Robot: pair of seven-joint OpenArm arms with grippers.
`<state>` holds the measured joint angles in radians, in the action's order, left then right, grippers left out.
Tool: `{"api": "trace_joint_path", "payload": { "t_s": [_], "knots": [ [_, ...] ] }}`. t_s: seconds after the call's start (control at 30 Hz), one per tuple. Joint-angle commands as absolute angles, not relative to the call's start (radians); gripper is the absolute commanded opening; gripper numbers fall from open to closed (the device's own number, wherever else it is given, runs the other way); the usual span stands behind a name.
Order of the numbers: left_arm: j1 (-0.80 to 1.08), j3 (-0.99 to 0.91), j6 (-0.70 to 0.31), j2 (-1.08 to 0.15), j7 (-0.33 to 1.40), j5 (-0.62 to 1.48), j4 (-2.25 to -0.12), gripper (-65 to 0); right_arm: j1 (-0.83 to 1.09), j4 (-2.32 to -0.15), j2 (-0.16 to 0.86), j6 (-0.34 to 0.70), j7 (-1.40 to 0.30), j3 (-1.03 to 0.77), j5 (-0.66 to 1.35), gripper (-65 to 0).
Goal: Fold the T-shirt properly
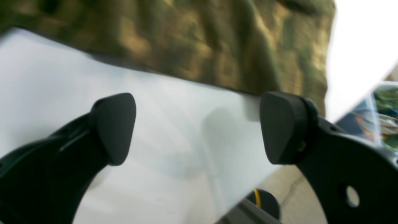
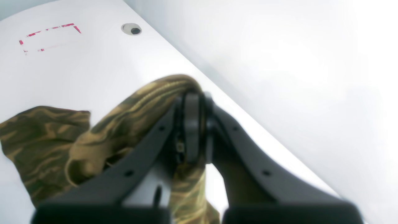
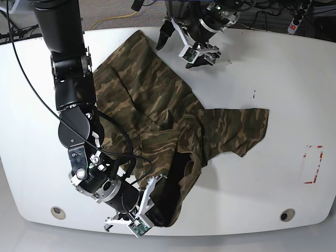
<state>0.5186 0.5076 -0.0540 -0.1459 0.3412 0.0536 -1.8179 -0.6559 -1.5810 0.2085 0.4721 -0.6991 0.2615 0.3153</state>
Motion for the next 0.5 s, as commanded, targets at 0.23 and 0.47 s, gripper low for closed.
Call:
{"api": "trace_joint_path", "payload": {
  "t_s": [0.23, 0.47],
  "knots": [
    [0.427, 0.504, -0.054, -0.120, 0.315, 0.208, -1.741, -5.0, -0.674, -1.596, 0.214, 0.469, -0.667, 0.251, 0.323, -65.0],
    [0.332, 0.513, -0.053, -0.163, 0.315, 0.375, -1.653, -5.1, -0.673, -1.596, 0.214, 0.469, -0.667, 0.248, 0.323, -65.0]
  ]
}}
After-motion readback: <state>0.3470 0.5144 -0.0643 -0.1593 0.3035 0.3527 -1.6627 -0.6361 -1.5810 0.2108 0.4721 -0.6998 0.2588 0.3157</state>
